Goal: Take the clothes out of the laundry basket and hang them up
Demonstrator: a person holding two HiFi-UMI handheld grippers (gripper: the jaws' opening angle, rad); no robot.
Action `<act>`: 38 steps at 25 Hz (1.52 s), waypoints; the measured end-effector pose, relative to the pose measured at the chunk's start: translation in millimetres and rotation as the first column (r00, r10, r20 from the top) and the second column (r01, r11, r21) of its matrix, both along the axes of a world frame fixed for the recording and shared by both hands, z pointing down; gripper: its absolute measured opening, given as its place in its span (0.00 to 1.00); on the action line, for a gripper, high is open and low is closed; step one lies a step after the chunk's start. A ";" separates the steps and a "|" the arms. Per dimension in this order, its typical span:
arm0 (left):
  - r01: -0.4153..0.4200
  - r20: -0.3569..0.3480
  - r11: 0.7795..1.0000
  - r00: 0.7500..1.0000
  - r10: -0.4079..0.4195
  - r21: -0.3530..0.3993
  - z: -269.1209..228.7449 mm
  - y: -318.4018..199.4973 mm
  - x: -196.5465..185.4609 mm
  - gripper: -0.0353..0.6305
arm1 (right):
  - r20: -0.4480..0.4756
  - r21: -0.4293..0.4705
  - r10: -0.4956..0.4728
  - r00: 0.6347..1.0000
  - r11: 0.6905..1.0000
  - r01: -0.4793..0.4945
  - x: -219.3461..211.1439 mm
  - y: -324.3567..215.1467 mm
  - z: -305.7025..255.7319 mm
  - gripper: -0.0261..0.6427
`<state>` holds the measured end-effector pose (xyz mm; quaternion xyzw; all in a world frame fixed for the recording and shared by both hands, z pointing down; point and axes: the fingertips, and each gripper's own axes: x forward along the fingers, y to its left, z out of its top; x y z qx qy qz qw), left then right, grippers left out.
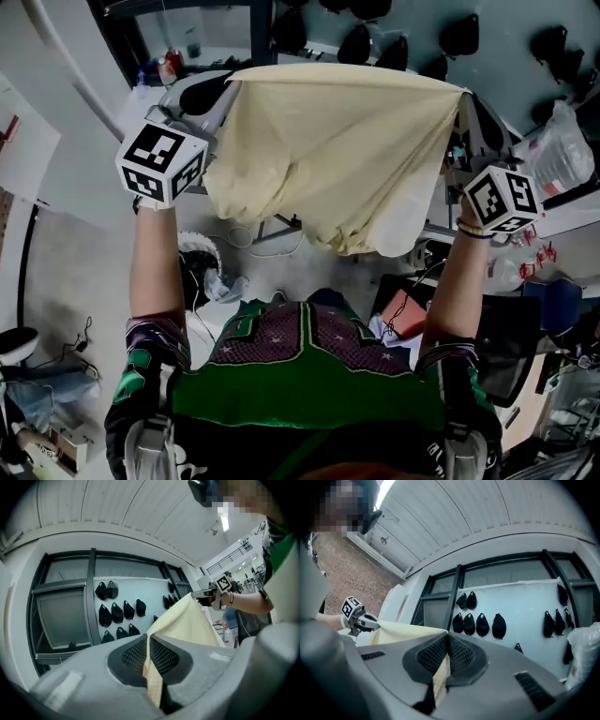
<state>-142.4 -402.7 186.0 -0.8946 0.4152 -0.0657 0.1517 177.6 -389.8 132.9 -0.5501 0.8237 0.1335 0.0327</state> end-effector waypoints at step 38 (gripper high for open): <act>0.301 0.026 0.907 0.951 -0.307 -0.295 121.6 -353.0 0.2 0.08 | 0.047 -0.336 -0.116 0.992 0.933 0.126 19.5 -399.1 157.2 0.04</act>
